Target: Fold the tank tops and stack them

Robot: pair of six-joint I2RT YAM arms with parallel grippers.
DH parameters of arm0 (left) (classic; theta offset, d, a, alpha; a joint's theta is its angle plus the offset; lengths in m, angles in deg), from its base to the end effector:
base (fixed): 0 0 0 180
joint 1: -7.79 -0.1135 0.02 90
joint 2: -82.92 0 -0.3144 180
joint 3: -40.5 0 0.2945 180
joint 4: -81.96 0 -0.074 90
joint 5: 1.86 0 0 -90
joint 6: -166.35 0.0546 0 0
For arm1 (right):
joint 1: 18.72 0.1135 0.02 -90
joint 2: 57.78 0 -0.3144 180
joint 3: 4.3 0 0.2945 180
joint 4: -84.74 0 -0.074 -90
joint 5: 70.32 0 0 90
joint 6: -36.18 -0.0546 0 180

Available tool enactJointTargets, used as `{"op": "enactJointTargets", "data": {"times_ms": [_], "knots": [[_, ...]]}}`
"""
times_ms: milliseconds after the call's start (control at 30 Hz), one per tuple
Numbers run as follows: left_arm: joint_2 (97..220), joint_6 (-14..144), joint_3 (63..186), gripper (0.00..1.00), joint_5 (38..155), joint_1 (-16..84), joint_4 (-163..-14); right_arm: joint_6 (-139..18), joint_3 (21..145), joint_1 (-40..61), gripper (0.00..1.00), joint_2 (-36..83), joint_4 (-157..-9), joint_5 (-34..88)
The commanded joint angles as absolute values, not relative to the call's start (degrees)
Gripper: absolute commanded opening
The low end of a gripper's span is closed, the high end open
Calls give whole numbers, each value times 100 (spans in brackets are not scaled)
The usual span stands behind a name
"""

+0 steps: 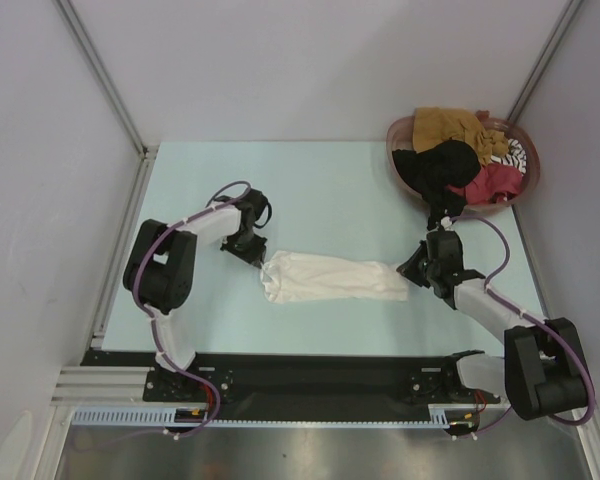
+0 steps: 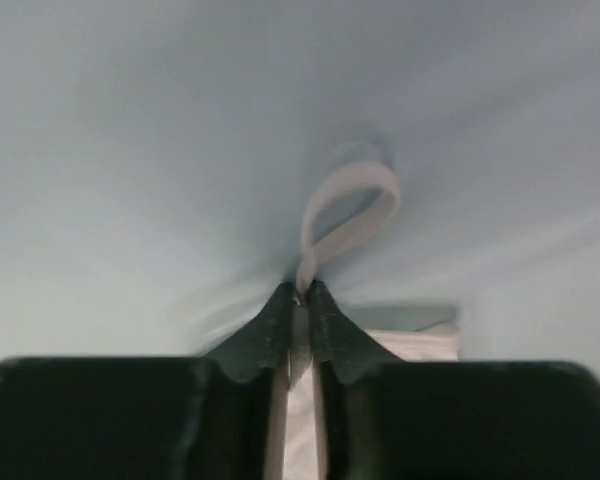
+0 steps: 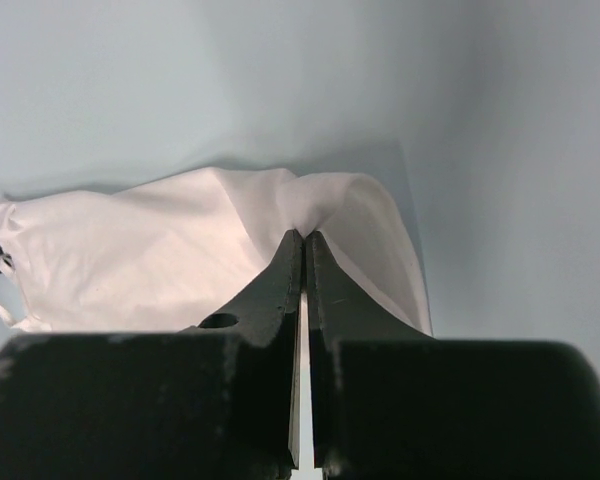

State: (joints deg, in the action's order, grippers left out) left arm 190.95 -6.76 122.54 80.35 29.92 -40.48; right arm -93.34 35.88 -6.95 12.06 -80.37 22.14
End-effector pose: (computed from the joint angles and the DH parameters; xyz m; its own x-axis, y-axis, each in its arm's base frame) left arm 0.3700 -0.1425 0.1561 -0.4670 -0.8719 -0.1472 -0.8707 0.4824 -0.0954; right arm 0.2532 0.0552 0.1727 -0.6785 0.5080 -0.5306 0.2567 0.8407 0.4767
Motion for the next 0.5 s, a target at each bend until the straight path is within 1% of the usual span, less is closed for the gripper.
{"op": "enactJointTargets", "data": {"times_ms": [0, 33, 133, 300, 400, 467], "knots": [[19796, -530, 12116, 11, 7839, 2959, -3083, -9407, 3540, -712, 0, 955, -8254, 2329], [19823, -591, 12177, 0, 7830, 2950, -2969, -9398, 3531, -720, 0, 937, -8245, 2329], [19779, -592, 12291, 0, 7629, 2950, -2802, -9389, 3496, -721, 0, 849, -8219, 2346], [19779, -391, 12678, 0, 6917, 2924, -2511, -9459, 3356, -712, 0, 744, -8263, 2399], [20130, 5, 13187, 0, 6750, 2818, -2126, -9539, 3224, -642, 0, 691, -8228, 2399], [20376, -11, 13583, 0, 6609, 2818, -1906, -9609, 3197, -537, 0, 682, -8097, 2163]]}}
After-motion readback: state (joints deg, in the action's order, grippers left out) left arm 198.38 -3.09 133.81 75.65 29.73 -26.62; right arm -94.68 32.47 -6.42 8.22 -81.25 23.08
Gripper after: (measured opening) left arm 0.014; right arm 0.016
